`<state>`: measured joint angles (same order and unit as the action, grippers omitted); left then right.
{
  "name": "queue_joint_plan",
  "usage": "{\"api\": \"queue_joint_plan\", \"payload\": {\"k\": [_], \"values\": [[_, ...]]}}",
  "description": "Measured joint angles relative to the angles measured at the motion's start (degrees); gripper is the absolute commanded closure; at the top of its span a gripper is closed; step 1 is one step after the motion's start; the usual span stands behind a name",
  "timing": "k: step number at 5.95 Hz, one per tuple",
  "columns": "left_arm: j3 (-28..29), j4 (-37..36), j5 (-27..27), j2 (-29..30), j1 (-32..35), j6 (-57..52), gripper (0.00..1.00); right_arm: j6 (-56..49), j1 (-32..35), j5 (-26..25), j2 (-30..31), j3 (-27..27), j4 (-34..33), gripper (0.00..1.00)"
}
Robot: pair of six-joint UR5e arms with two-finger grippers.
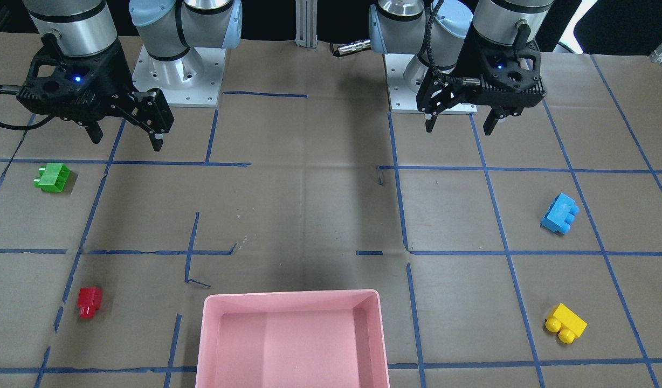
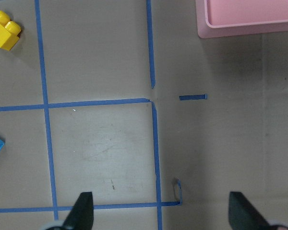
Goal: Put all blocks into box
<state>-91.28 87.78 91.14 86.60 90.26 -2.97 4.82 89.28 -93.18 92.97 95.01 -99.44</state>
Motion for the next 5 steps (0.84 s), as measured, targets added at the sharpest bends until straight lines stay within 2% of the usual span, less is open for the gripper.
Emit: {"api": "queue_joint_plan", "payload": {"k": [3,5], "values": [[-0.1,-0.6,0.0,0.2,-0.3,-0.7,0.01,-0.1,0.0,-0.1,0.1,0.0,0.0,0.00],[-0.5,-0.2,0.1,-0.2,-6.1,-9.5,0.01,0.0,0.0,-0.1,0.1,0.1,0.3,0.00]]}}
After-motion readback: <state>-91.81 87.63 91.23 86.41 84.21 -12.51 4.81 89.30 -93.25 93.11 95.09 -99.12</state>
